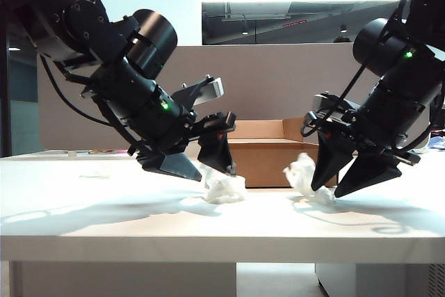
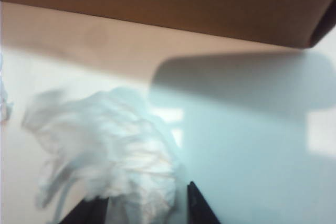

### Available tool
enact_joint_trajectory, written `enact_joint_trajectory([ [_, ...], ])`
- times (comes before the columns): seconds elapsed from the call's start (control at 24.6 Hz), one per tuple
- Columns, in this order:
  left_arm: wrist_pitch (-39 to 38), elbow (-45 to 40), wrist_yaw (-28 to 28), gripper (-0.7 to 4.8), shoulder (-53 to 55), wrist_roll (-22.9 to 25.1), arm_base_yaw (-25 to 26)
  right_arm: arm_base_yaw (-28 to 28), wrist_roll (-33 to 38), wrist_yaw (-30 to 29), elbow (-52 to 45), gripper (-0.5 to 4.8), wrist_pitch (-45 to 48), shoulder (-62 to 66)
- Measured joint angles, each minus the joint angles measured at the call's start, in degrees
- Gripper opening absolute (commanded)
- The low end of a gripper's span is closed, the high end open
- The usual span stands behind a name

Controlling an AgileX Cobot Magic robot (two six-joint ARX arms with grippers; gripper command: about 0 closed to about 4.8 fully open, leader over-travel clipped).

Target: Pick up all the paper balls on the table and put them in the paper box.

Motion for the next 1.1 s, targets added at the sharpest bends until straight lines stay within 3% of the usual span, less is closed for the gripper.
enact_joint_trajectory([
  [0.16, 0.07, 0.00, -0.20, 1.13, 0.92, 0.00, -0.50, 0.17, 0.02, -0.02, 0.00, 1.45, 0.04, 0.15],
  [0.28, 0.70, 0.00, -0.15, 0.73, 1.57, -0.02, -0.92, 0.20, 0.02, -0.09, 0.00, 1.35, 0.26, 0.17],
  [0.32, 0.98, 0.00, -0.15, 0.44, 1.64, 0.00, -0.94, 0.22, 0.02, -0.20, 0.00, 1.04, 0.31, 0.17],
  [0.37, 1.20, 0.00, -0.13, -0.01, 1.66, 0.02, -0.94, 0.22, 0.04, -0.37, 0.00, 0.41, 0.31, 0.17],
  [0.49, 2.12, 0.00, 1.29, -0.06, 1.66, 0.00, -0.90, 0.24, -0.04, -1.36, 0.00, -0.06, 0.39, 0.17],
  [0.73, 2.49, 0.35, 3.58, -0.06, 0.07, 0.02, -0.98, 0.26, 0.00, -4.98, 0.02, -0.06, 0.50, 0.09],
  [1.1, 3.06, 3.19, 3.43, -0.06, -6.58, 2.32, -0.90, 0.31, -0.02, -5.22, 4.17, -0.06, 0.85, -7.41],
])
